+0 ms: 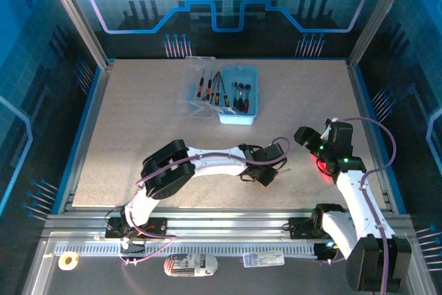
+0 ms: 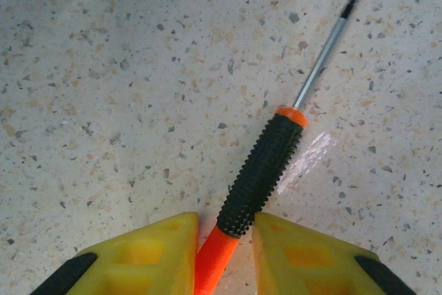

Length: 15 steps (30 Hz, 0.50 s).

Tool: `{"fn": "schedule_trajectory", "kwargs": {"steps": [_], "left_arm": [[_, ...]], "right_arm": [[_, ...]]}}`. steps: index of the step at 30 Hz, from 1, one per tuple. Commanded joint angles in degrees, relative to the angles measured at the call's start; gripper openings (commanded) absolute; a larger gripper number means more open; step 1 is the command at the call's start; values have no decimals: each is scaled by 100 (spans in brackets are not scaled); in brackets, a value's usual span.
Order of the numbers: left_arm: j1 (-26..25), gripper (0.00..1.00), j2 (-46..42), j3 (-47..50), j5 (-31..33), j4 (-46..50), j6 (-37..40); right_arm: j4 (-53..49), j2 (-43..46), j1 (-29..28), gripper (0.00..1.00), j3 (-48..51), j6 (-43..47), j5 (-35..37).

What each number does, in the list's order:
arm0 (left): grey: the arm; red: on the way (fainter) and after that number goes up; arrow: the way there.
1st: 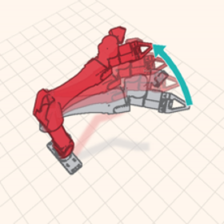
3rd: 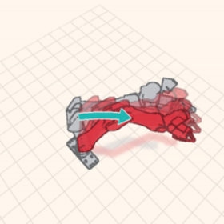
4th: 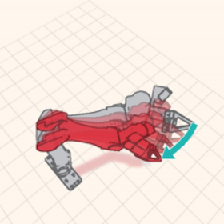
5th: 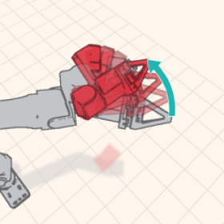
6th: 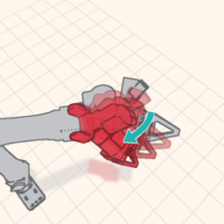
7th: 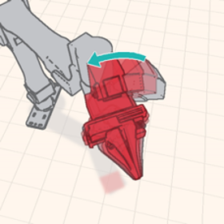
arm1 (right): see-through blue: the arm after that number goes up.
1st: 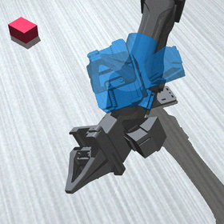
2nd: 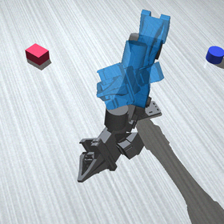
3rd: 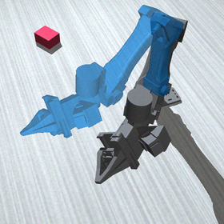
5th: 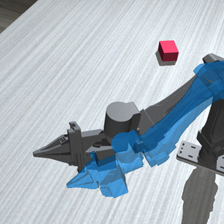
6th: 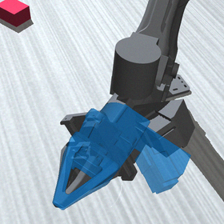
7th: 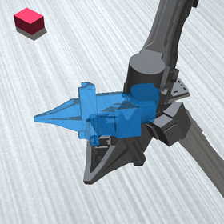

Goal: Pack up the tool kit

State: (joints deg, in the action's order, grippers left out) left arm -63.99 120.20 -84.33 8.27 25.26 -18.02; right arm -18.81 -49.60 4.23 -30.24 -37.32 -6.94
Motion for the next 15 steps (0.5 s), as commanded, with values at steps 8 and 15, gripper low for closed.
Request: {"fn": "schedule_trajectory", "kwargs": {"steps": [8, 15], "left_arm": [[22, 24, 11, 445, 691, 461, -106], [247, 24, -123, 680, 691, 636, -435]], "right_arm": [[179, 174, 104, 86, 20, -95, -194], [235, 135, 104, 88, -15, -65, -255]]}}
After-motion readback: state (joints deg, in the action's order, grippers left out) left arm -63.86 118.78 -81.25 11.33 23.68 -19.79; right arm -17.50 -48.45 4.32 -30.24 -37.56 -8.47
